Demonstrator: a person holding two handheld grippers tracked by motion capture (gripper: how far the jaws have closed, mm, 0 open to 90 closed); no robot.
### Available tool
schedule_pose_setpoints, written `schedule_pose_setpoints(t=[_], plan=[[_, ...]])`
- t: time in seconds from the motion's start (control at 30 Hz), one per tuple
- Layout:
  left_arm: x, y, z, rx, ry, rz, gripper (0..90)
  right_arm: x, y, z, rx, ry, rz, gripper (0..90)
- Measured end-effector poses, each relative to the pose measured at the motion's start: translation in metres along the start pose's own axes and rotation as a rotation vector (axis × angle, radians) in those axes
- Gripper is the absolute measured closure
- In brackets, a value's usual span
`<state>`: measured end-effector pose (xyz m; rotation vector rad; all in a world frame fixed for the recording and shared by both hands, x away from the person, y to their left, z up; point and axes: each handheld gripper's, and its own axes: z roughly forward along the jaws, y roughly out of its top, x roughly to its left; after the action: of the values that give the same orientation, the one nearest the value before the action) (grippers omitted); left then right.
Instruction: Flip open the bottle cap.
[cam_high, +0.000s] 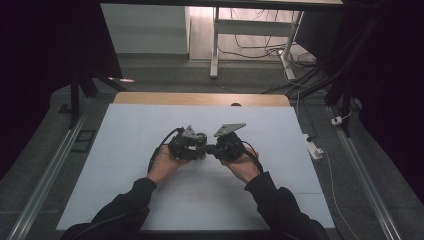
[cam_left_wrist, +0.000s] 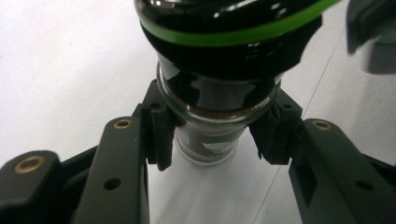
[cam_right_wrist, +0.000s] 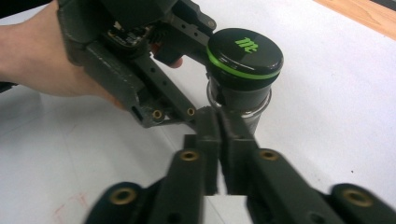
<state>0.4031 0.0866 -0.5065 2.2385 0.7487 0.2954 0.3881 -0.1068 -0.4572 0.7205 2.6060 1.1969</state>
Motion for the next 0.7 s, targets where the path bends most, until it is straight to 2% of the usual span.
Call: schedule_pose_setpoints(t=[0.33,0.7], plan=[[0.001,0.0,0.0,-0.002,-0.003,-0.007,53.7,-0.004,0.001,0.014,0.02,0.01,0.024,90.0],[0.0,0.0,0.0,-0.001,0.001,-0.003,53.7,-0.003,0.005,0.007,-0.012,0.02,0.03,90.0]])
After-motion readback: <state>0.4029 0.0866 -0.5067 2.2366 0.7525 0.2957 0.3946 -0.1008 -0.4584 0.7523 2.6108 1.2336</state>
